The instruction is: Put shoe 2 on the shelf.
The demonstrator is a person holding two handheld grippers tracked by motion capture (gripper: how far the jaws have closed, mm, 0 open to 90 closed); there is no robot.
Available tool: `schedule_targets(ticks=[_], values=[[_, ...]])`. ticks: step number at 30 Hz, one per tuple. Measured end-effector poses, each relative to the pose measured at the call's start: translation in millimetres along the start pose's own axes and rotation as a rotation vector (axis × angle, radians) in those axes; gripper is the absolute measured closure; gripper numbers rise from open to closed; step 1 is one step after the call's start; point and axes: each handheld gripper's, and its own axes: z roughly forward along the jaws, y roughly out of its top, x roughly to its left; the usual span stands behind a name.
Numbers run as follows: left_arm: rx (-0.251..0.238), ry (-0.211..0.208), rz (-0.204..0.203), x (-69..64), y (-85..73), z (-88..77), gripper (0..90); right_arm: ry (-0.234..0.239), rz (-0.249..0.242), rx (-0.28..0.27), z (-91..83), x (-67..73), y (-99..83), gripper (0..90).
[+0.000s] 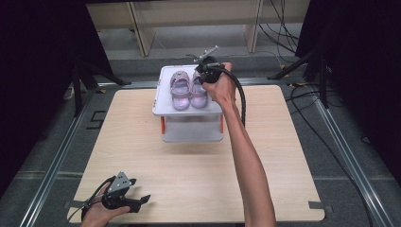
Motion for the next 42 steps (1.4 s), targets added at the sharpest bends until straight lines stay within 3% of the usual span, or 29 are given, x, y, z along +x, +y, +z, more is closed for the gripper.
schedule_targets(ticks=[2, 4, 5, 7, 8, 11, 13, 15, 16, 19, 20, 22, 25, 27, 28, 33, 34, 35, 36, 37, 38, 39, 42], values=[[0.009, 0.001, 0.030, 2.0, 0.7, 0.0, 17.0, -0.004, -0.019, 0.000, 0.6, 0.6, -0.7, 79.9], [0.021, -0.013, 0.001, -0.1, 0.5, -0.7, 17.1, 0.000, -0.014, -0.001, 0.6, -0.1, -0.7, 78.6], [0.022, -0.009, 0.024, 1.6, 0.9, -0.5, 17.0, 0.002, 0.001, 0.000, 0.2, 0.0, -0.7, 76.7], [0.001, -0.003, -0.002, -0.8, -0.1, 0.4, 17.0, 0.007, 0.024, -0.005, -0.3, 0.0, -0.8, 72.6], [0.020, -0.006, 0.023, 1.9, 0.7, -0.7, 17.0, 0.004, 0.035, -0.008, -2.6, 0.0, -0.3, 68.0], [0.019, -0.010, 0.015, 1.9, -0.1, -0.7, 17.1, 0.006, 0.038, -0.019, -7.0, -1.3, -0.4, 63.4], [0.008, -0.015, -0.006, 0.2, -0.5, -0.4, 17.1, 0.016, 0.054, -0.028, -12.7, -2.3, -1.8, 62.3], [0.020, -0.008, 0.025, 2.2, 0.6, -0.8, 17.0, 0.029, 0.062, -0.050, -19.2, -2.7, -3.6, 61.4], [0.016, 0.000, 0.030, 2.1, 0.6, -0.4, 17.0, 0.058, 0.105, -0.065, -26.6, -1.6, -5.3, 60.2], [0.007, -0.002, -0.003, -0.9, -0.6, 0.0, 17.1, 0.061, 0.090, -0.091, -31.6, -2.4, -8.2, 59.5], [0.007, 0.006, 0.022, 1.1, -0.4, 0.3, 17.1, 0.067, 0.092, -0.100, -34.6, -2.6, -9.8, 59.3], [0.022, -0.006, 0.031, 2.6, 0.0, -1.4, 17.1, 0.090, 0.112, -0.108, -40.6, -2.8, -14.7, 59.2], [0.003, 0.012, 0.030, 2.5, -0.4, -0.7, 17.1, 0.106, 0.125, -0.120, -48.0, -1.7, -25.5, 59.2], [0.018, 0.013, -0.010, 0.2, -1.5, -1.3, 17.1, 0.135, 0.150, -0.142, -55.5, 2.2, -38.6, 58.4], [0.013, 0.017, 0.024, 2.6, -0.6, -1.7, 17.1, 0.143, 0.145, -0.153, -57.3, 3.4, -42.9, 58.2], [0.013, 0.018, 0.023, 2.6, -0.5, -1.6, 17.1, 0.167, 0.160, -0.182, -68.0, 12.2, -61.7, 54.7], [0.015, 0.015, 0.004, 1.4, -0.6, -2.2, 17.1, 0.175, 0.153, -0.187, -70.7, 14.0, -66.9, 54.1], [0.008, 0.022, 0.017, 2.6, -0.7, -1.2, 17.1, 0.187, 0.178, -0.187, -73.3, 18.2, -72.3, 52.3], [0.006, 0.013, 0.013, 3.9, -0.8, -1.1, 17.1, 0.195, 0.179, -0.191, -77.2, 24.5, -83.4, 48.5], [0.006, 0.013, 0.013, 3.9, -0.8, -1.1, 17.1, 0.195, 0.179, -0.191, -77.2, 24.5, -83.4, 48.5], [0.003, 0.014, -0.018, 2.2, -1.5, -1.0, 17.1, 0.194, 0.183, -0.197, -79.3, 28.0, -89.1, 47.6], [-0.001, 0.015, 0.012, 4.2, -0.3, -1.4, 17.1, 0.190, 0.174, -0.210, -80.9, 30.6, -95.2, 47.2], [0.010, 0.012, 0.010, 3.3, 1.6, -2.4, 17.1, 0.208, 0.197, -0.217, -86.5, 43.5, -117.4, 43.1]])
